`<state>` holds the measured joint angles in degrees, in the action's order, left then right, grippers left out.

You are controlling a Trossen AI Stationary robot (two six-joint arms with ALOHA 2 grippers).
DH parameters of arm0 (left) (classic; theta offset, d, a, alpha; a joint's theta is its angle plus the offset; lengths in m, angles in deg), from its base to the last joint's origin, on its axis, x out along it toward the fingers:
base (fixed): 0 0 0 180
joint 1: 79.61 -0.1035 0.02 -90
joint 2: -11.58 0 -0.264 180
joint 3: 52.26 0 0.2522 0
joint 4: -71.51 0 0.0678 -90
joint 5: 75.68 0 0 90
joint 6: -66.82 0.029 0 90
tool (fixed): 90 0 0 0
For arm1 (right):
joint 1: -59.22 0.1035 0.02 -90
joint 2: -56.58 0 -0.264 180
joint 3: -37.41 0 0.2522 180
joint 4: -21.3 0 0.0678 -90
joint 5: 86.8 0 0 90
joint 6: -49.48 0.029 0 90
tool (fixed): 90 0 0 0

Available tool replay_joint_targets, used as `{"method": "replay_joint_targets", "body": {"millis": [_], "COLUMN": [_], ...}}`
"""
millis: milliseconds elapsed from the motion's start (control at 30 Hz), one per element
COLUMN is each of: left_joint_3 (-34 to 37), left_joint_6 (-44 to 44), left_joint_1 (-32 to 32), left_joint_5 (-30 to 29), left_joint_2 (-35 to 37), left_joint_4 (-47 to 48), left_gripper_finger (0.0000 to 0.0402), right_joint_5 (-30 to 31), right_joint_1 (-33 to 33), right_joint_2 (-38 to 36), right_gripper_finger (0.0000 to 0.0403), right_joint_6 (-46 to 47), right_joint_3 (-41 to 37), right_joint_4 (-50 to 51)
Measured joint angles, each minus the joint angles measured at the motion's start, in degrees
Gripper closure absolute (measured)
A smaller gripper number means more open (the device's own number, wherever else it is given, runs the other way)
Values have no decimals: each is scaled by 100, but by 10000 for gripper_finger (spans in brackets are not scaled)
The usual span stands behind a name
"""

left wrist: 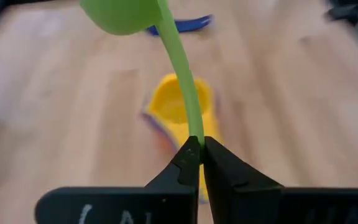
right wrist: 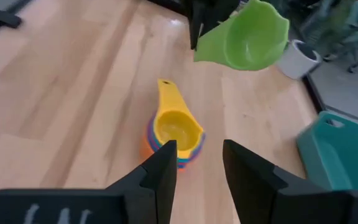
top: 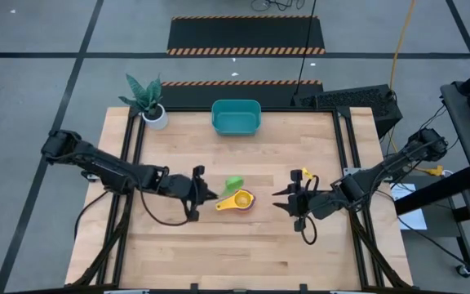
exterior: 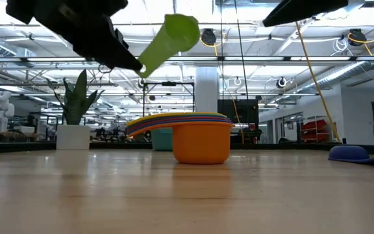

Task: Nest measuring cups in basket
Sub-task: Stack the green measuring cup on top of the yellow measuring cup

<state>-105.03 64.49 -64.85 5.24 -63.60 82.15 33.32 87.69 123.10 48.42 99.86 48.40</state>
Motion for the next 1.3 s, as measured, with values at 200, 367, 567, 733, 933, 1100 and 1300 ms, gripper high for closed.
{"method": "replay_joint_targets", "body": {"millis": [200, 367, 567, 733, 933, 1100, 1300], "left_joint_3": [-2, -16, -400, -766, -920, -920, -920], "left_joint_6": [-447, -821, -1062, -1165, -1432, -1530, -1871], "left_joint_1": [271, 304, 302, 221, 123, 127, 140], "left_joint_5": [547, 948, 963, 1218, 1305, 1468, 1522], "left_joint_2": [-2, -2, -2, -2, -2, -2, -2], "left_joint_4": [-172, -346, -68, 502, 770, 845, 1055], "left_gripper_finger": [396, 391, 395, 396, 391, 397, 392], "right_joint_5": [-193, -194, -194, -193, -194, -194, -194], "right_joint_1": [2, 1, 2, 0, 2, 2, 2], "right_joint_2": [-3, -4, -4, -4, -4, -4, -4], "right_gripper_finger": [277, 277, 277, 277, 277, 277, 277], "right_joint_6": [-144, -165, -294, -308, -308, -290, -267], "right_joint_3": [0, 0, 0, 0, 0, 0, 0], "right_joint_4": [-110, -101, -103, -59, -9, 41, 182]}}
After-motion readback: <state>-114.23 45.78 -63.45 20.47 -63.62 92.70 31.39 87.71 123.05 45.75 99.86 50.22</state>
